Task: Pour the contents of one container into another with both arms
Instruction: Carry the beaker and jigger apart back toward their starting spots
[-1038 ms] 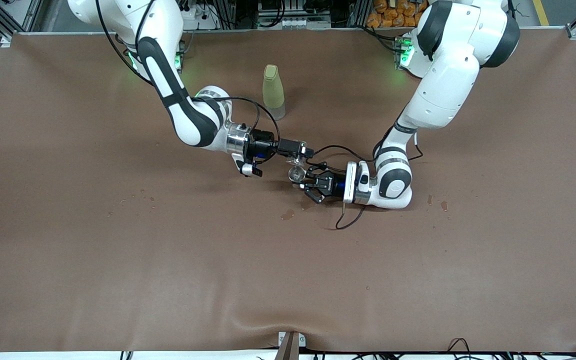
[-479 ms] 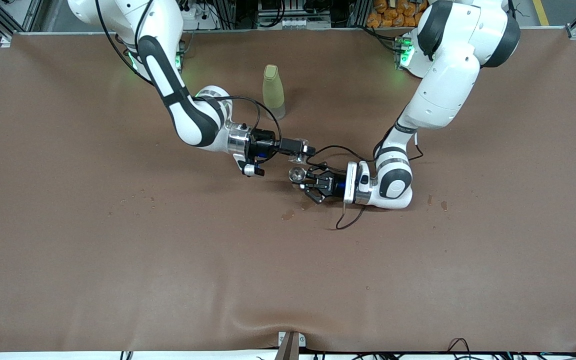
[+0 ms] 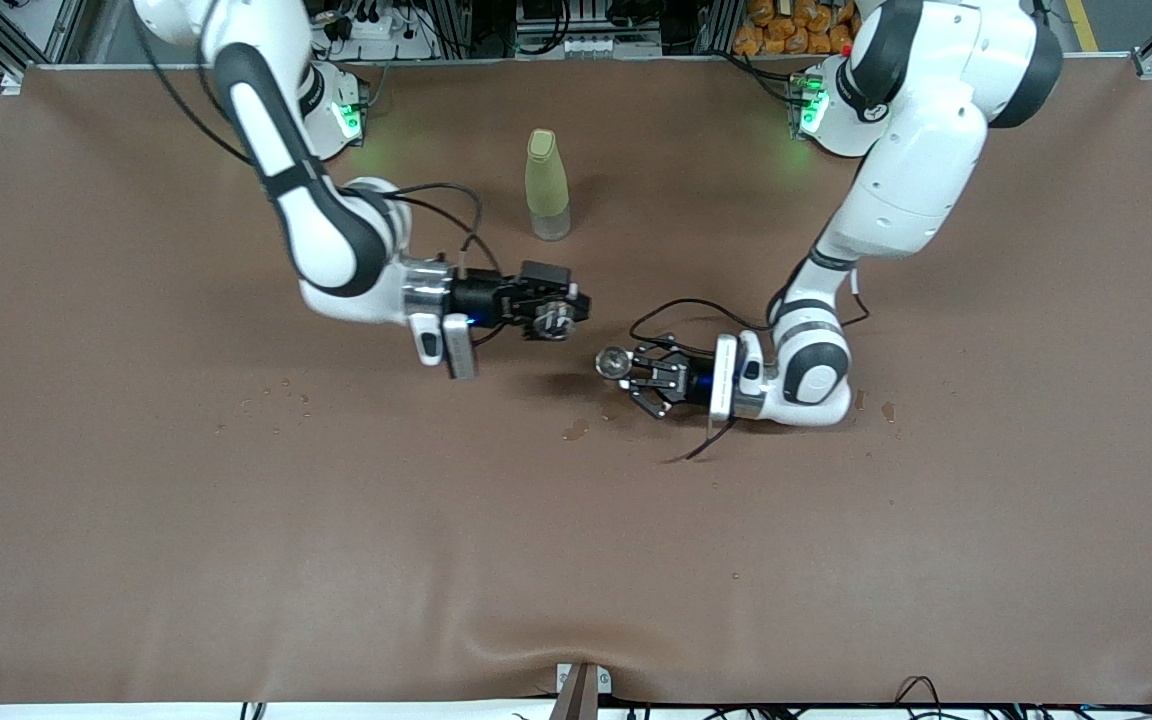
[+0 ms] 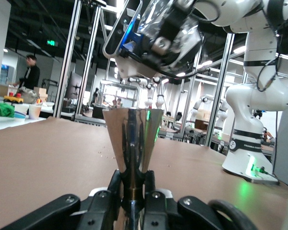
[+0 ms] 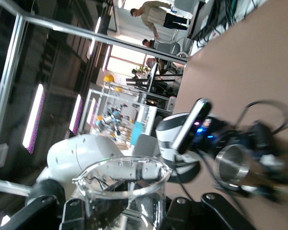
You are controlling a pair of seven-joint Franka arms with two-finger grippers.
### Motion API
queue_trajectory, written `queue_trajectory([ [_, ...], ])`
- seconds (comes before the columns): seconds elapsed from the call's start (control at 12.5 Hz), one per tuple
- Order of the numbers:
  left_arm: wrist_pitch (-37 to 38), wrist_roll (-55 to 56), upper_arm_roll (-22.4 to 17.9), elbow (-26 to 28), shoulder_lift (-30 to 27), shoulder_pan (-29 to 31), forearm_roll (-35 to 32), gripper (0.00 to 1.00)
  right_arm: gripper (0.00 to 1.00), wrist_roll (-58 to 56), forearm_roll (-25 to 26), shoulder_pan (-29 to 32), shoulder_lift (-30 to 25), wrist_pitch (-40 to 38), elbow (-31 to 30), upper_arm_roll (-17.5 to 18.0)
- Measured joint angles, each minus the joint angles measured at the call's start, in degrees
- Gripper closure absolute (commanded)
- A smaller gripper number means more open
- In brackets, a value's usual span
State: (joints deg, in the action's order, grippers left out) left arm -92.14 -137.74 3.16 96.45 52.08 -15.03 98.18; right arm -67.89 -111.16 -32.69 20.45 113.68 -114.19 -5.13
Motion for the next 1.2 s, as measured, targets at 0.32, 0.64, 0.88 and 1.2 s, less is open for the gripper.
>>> queue_trajectory([
  [0.32, 2.16, 2.49, -0.33, 0.39, -1.20, 10.82, -12.61, 1.00, 1.00, -10.39, 16.50, 12.13, -1.03, -13.21, -1.70, -0.62],
  [0.64, 6.43, 2.54, -0.39, -0.42, -1.29, 23.27, -22.42, 1.00, 1.00, -20.23, 30.29, 21.17, -0.87, -25.45, -2.46, -4.61],
  [0.88, 7.87, 2.54, -0.36, -3.05, -1.31, 30.44, -31.82, 1.00, 1.00, -30.14, 36.41, 24.67, -0.19, -29.72, -2.47, -8.20],
  [1.2, 11.55, 1.48, -0.37, -3.57, -0.80, 36.00, -33.93, 1.00, 1.00, -46.19, 40.67, 28.94, 2.20, -31.21, -2.47, -9.18],
])
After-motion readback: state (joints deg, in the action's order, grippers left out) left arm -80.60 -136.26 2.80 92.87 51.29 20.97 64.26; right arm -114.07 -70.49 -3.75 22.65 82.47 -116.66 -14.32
